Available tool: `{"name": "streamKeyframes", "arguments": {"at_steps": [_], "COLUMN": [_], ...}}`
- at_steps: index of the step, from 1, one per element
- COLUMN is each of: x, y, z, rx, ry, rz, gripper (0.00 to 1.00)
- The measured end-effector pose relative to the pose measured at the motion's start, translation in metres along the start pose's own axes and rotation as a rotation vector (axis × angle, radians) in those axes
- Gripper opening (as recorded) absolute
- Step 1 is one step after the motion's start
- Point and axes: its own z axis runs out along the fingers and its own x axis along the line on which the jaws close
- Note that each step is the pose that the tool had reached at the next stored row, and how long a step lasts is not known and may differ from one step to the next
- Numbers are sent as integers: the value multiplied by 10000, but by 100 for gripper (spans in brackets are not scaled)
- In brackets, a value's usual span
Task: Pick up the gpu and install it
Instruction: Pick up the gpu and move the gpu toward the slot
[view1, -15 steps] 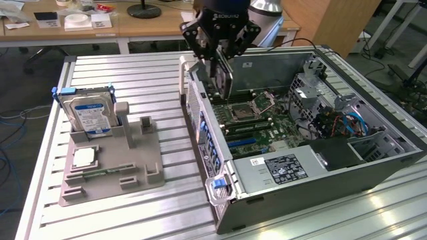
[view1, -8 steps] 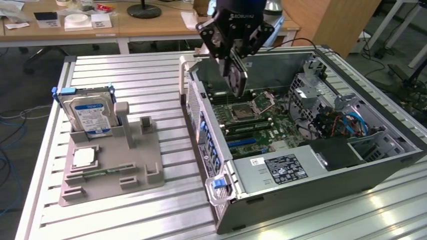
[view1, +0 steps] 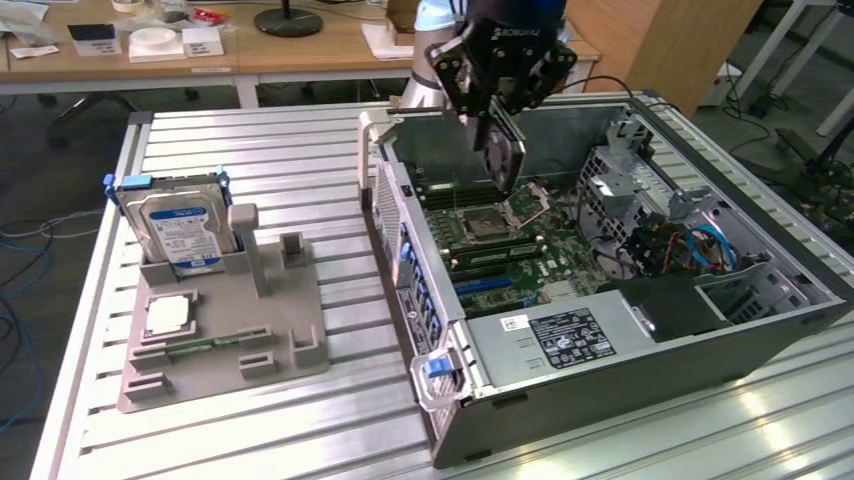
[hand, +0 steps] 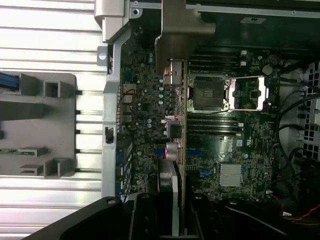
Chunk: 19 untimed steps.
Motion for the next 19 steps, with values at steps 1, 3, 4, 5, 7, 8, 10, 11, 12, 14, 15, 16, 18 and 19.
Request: {"name": "streamKeyframes", "arguments": {"at_steps": [1, 3, 4, 5, 7, 8, 10, 11, 12, 14, 15, 16, 18, 19], "x": [-42, -132, -174, -209, -278, -321, -410, -453, -500, -586, -627, -667, -732, -760], "y": [-1, -2, -2, -3, -4, -5, -6, -7, -7, -9, -9, -10, -11, -11], "z": [1, 3, 3, 4, 5, 6, 8, 9, 9, 11, 12, 12, 13, 14], "rx": [1, 0, -1, -1, -1, -1, -2, -2, -2, -1, -3, -3, -2, -2], "ry": [0, 23, 42, 47, 50, 56, 79, 91, 97, 131, 160, 181, 190, 191], "rz": [-1, -1, 1, 0, 0, 1, 0, 2, 1, 2, 3, 2, 3, 3], "gripper": [28, 28, 28, 28, 28, 28, 28, 28, 28, 28, 28, 28, 28, 28]}}
